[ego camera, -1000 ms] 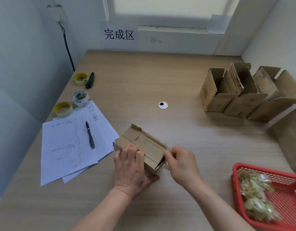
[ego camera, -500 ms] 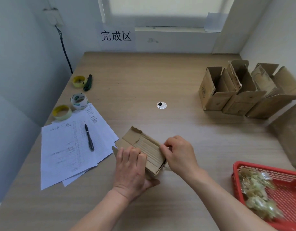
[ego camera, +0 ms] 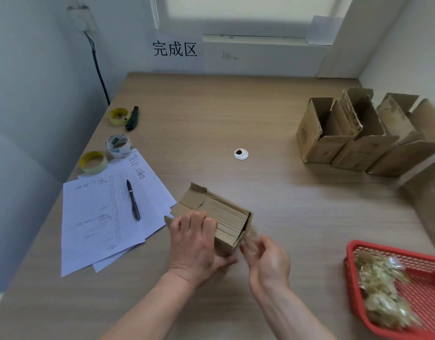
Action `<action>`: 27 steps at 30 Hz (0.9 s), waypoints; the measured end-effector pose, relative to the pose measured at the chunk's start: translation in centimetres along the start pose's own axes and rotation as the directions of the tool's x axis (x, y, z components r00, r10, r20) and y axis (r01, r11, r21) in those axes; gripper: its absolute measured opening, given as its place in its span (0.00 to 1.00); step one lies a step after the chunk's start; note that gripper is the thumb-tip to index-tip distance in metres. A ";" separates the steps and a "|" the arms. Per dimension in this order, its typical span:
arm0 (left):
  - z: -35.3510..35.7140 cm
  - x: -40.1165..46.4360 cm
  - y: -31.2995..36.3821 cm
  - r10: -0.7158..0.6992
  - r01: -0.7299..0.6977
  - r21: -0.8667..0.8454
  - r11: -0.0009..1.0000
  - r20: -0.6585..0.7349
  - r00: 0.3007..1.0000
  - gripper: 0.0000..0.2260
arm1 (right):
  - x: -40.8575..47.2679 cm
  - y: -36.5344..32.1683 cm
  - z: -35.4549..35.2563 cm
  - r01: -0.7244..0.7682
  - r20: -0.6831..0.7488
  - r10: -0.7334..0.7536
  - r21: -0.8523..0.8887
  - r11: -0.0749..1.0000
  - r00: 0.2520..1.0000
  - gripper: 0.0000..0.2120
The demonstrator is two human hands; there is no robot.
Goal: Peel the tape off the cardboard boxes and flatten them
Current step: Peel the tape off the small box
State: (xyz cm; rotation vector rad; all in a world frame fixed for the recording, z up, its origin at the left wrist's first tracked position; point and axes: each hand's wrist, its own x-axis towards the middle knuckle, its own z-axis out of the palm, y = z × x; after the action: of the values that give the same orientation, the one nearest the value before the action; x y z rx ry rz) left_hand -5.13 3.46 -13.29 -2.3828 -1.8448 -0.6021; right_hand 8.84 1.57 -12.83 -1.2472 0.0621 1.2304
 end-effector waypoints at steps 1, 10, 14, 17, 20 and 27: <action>0.0 0.1 0.0 -0.013 0.013 -0.002 1.000 0.010 1.000 0.38 | -0.7 0.2 -0.4 -0.010 0.044 0.010 -0.021 1.000 0.999 0.15; -0.4 0.8 0.1 -0.039 0.040 -0.006 0.999 0.127 0.991 0.39 | -1.0 -1.6 -1.4 0.180 0.297 -0.084 -0.313 0.932 0.951 0.17; -0.6 1.1 0.1 -0.057 0.058 -0.003 0.998 0.169 0.984 0.40 | -1.1 -1.4 -1.2 0.138 0.303 -0.049 -0.281 0.950 0.952 0.21; -0.7 1.2 0.0 -0.060 0.061 0.000 0.998 0.184 0.981 0.40 | -0.8 -1.1 -1.4 0.103 0.301 -0.025 -0.247 0.964 0.953 0.21; -0.9 1.3 -0.1 -0.060 0.061 0.000 0.998 0.201 0.978 0.40 | -0.7 -1.0 -1.6 0.130 0.307 -0.047 -0.255 0.958 0.950 0.18; -1.1 1.2 0.0 -0.052 0.053 0.003 0.999 0.230 0.972 0.41 | 0.1 -1.6 -0.9 0.070 0.239 -0.016 -0.220 0.973 0.971 0.21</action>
State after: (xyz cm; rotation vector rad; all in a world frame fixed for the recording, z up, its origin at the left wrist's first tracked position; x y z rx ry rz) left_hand -5.16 4.29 -11.87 -2.5064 -2.0011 -0.3435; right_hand 10.58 1.27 -12.18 -1.2811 -0.2857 1.3671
